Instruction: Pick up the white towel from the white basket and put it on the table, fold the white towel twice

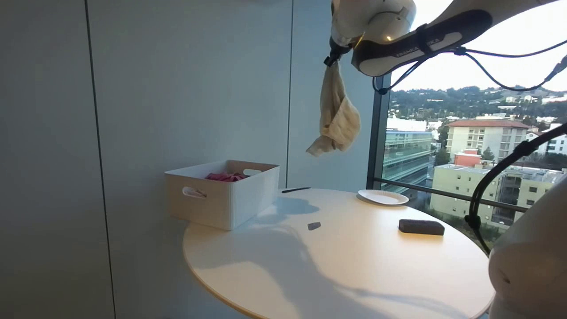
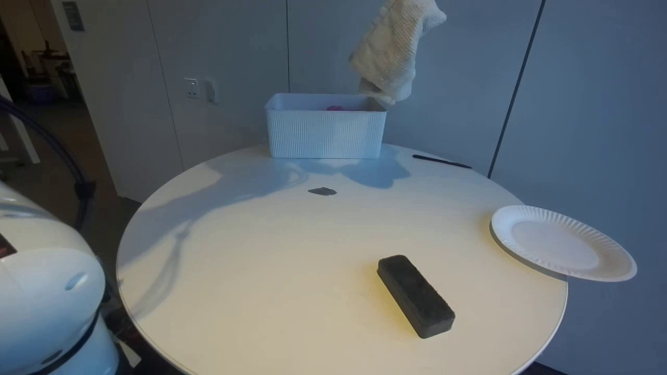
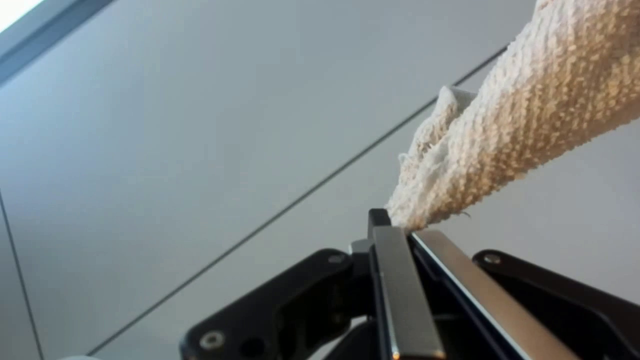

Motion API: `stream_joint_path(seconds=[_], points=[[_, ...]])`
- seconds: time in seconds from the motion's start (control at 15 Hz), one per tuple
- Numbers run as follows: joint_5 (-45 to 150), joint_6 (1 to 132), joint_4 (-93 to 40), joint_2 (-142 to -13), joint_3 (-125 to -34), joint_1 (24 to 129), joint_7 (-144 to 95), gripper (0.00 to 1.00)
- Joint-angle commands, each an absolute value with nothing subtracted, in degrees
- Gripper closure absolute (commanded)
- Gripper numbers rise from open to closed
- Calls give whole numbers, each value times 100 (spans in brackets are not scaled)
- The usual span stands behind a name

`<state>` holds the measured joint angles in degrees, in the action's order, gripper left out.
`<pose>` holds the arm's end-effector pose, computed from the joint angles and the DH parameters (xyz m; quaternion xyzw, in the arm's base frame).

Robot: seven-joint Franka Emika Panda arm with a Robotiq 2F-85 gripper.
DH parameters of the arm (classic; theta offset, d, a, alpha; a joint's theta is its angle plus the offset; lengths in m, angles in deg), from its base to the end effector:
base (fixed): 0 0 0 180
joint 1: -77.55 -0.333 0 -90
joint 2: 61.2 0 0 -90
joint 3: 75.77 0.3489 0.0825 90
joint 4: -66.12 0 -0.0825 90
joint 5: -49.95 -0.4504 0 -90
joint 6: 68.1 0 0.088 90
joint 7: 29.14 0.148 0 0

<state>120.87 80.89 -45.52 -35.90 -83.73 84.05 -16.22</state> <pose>0.5211 -0.1565 0.8026 0.7517 0.0870 0.4266 0.4954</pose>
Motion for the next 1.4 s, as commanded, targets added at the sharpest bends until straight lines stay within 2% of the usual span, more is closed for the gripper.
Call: stream_joint_path(seconds=[0.0,0.27,0.53,0.73,1.33], points=[[11991,7745,-5530,-2750,-8542,8777,-1564,98],[11888,7276,-6070,-2962,-8893,9256,-1096,98],[13057,6519,-6521,-3361,-8686,9838,145,98],[12257,6854,-7232,-3398,-8958,9200,-658,98],[10216,7728,-8550,-3480,-8416,8000,-1627,97]])
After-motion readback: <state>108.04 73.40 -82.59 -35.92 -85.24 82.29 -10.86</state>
